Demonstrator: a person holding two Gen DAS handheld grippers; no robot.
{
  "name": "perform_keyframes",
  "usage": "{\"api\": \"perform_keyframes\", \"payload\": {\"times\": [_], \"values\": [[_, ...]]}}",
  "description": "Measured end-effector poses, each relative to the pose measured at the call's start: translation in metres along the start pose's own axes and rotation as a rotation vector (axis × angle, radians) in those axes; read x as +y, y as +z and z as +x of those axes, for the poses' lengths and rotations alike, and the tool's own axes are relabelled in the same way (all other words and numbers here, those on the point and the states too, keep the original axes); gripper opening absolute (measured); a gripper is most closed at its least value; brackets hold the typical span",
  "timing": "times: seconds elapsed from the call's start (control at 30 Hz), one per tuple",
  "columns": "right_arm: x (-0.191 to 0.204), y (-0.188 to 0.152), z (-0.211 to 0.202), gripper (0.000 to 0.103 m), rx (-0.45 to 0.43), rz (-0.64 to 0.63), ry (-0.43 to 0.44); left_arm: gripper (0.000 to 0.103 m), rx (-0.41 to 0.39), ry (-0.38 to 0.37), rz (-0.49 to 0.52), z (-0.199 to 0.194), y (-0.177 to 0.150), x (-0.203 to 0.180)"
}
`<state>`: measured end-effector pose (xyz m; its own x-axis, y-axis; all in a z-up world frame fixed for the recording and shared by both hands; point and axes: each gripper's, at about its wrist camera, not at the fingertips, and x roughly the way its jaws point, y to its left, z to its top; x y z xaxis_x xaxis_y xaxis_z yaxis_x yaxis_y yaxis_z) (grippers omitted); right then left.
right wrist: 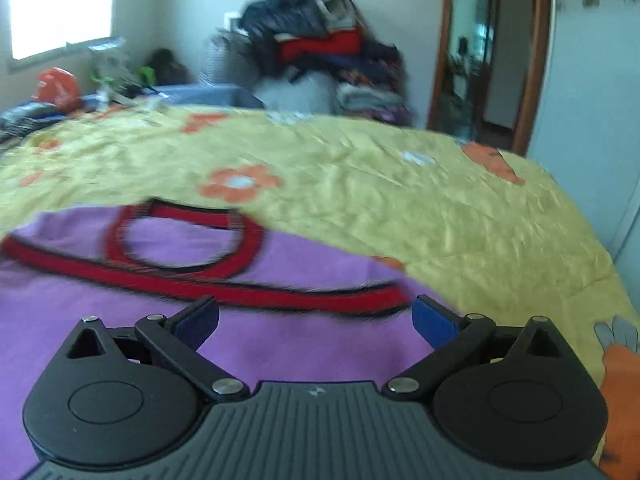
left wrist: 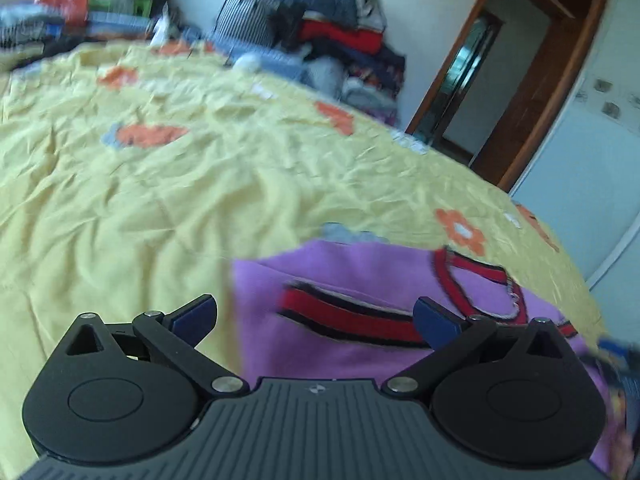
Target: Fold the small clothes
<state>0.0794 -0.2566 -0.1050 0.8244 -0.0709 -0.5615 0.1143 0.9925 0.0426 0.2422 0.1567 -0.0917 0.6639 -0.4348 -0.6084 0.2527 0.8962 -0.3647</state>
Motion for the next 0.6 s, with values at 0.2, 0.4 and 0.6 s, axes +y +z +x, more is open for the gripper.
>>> {"api": "perform_keyframes", "payload": {"times": [0.2, 0.4, 0.6], "values": [[0.063, -0.035, -0.048, 0.103, 0.007, -0.035, 0.084, 0.103, 0.19, -0.173, -0.026, 0.03, 0.02, 0.018], [0.115, -0.058, -0.067, 0.103, 0.006, -0.147, 0.093, 0.103, 0.253, -0.325, -0.168, 0.046, 0.017, 0.031], [0.141, -0.061, -0.074, 0.103, 0.029, -0.215, 0.1, 0.081, 0.292, -0.448, -0.35, 0.056, 0.02, 0.07]]}}
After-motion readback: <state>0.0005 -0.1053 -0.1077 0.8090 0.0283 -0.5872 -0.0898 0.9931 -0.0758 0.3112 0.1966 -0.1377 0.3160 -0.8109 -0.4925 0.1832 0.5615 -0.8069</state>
